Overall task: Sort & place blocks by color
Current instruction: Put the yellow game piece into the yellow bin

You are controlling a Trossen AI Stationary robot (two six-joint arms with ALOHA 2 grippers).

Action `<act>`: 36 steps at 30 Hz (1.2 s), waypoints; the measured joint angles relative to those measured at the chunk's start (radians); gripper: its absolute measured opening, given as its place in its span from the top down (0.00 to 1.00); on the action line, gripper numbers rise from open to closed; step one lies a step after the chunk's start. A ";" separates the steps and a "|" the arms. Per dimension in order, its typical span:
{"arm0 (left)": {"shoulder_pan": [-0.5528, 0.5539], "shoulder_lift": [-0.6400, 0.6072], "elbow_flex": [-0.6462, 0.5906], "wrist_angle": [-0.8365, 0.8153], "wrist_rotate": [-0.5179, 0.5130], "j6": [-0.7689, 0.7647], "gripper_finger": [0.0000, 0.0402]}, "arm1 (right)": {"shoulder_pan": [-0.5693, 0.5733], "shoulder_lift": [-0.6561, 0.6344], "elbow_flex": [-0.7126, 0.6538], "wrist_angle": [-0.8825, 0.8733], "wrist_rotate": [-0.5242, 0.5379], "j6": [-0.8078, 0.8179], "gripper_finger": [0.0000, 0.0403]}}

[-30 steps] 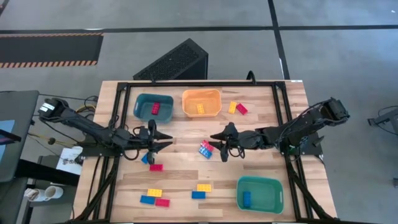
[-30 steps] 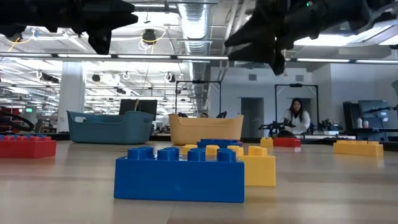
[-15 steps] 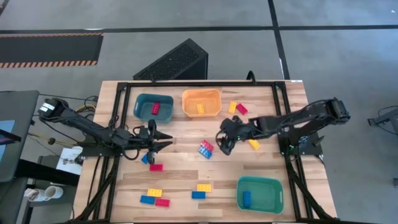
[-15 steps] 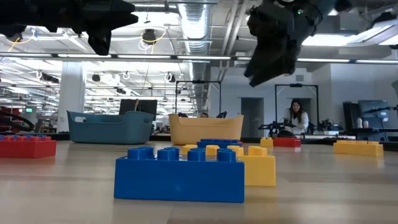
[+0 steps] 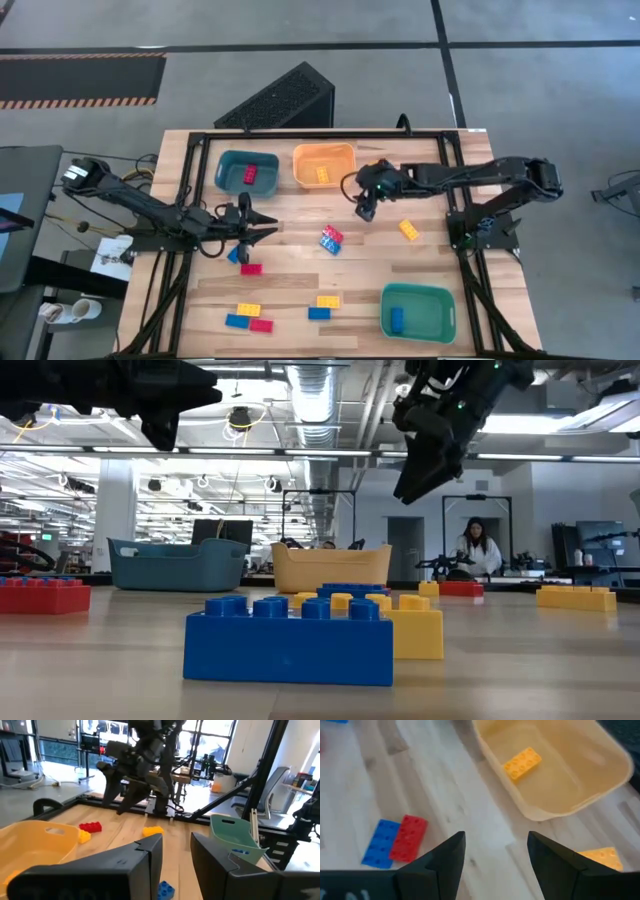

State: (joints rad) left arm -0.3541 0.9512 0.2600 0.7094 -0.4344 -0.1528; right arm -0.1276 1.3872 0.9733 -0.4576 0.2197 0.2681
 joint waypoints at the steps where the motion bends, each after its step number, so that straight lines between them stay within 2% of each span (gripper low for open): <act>1: 0.000 0.000 0.000 0.000 -0.008 0.017 0.78 | -0.013 0.000 0.000 -0.003 -0.008 -0.007 0.40; 7: 0.000 0.000 0.000 0.027 -0.179 0.123 0.78 | -0.083 0.000 0.000 -0.002 -0.021 -0.030 0.40; 11: 0.001 -0.001 0.000 0.116 -0.277 0.237 0.78 | -0.126 -0.011 0.000 -0.009 -0.090 -0.009 0.41; 14: 0.000 -0.003 0.000 0.163 -0.289 0.313 0.78 | -0.126 -0.044 0.001 -0.024 -0.118 0.010 0.41; 20: 0.005 -0.027 0.000 0.181 -0.280 0.384 0.78 | -0.079 -0.107 -0.026 -0.146 -0.062 0.116 0.41; 22: 0.019 -0.049 0.000 0.170 -0.245 0.357 0.78 | -0.064 -0.124 -0.060 -0.225 -0.057 0.185 0.41; 24: 0.045 -0.085 0.000 0.126 -0.146 0.311 0.78 | -0.045 -0.145 -0.100 -0.294 -0.043 0.260 0.41; 27: 0.102 -0.131 0.000 0.036 0.032 0.220 0.78 | -0.004 -0.198 -0.173 -0.306 -0.034 0.353 0.41; 29: 0.140 -0.154 0.000 -0.013 0.096 0.155 0.78 | 0.026 -0.238 -0.214 -0.303 -0.033 0.409 0.41; 33: 0.195 -0.162 0.001 -0.068 0.168 0.052 0.78 | 0.086 -0.298 -0.268 -0.352 -0.031 0.497 0.41; 36: 0.215 -0.158 0.001 -0.063 0.148 -0.002 0.78 | 0.126 -0.323 -0.293 -0.383 -0.028 0.556 0.41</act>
State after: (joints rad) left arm -0.1387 0.7936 0.2607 0.6460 -0.2861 -0.1547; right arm -0.0019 1.0640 0.6800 -0.8402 0.1914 0.8237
